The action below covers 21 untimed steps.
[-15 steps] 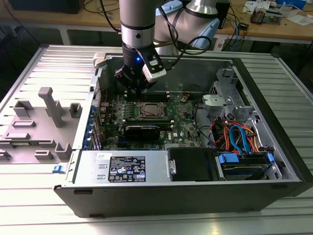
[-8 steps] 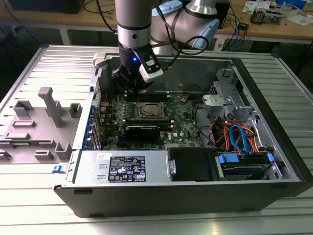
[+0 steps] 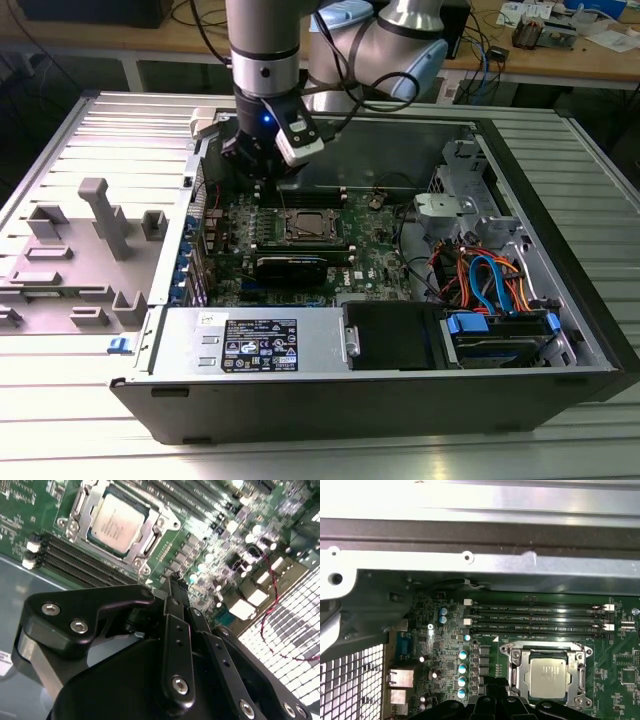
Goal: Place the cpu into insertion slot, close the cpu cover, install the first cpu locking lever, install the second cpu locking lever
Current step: 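Install the first cpu locking lever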
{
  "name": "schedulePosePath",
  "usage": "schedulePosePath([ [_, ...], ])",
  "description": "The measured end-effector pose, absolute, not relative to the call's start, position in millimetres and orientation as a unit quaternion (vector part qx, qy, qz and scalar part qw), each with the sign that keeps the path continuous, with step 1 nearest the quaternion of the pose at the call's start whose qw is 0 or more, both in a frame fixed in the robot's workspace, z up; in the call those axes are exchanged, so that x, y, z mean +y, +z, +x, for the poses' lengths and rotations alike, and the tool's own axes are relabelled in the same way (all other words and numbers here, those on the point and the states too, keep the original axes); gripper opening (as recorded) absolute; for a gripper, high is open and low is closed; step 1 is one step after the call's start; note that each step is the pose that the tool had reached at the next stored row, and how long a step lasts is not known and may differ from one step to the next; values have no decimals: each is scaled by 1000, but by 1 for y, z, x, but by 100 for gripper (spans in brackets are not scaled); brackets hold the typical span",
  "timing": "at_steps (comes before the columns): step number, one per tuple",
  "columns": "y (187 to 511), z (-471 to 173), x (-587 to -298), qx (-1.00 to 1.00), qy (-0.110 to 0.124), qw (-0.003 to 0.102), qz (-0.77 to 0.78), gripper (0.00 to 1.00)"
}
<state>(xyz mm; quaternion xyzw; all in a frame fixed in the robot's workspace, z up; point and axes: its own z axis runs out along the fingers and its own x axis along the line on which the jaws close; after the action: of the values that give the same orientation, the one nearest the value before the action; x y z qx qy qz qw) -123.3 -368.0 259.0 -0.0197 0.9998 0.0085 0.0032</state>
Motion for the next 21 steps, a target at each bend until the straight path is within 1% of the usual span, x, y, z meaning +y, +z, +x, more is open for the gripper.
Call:
schedulePosePath([
  [11,258,-125,-342,1000,9,3,-21,11],
  [15,258,-121,-341,1000,9,3,-21,11],
  [21,258,-94,-341,1000,9,3,-21,11],
])
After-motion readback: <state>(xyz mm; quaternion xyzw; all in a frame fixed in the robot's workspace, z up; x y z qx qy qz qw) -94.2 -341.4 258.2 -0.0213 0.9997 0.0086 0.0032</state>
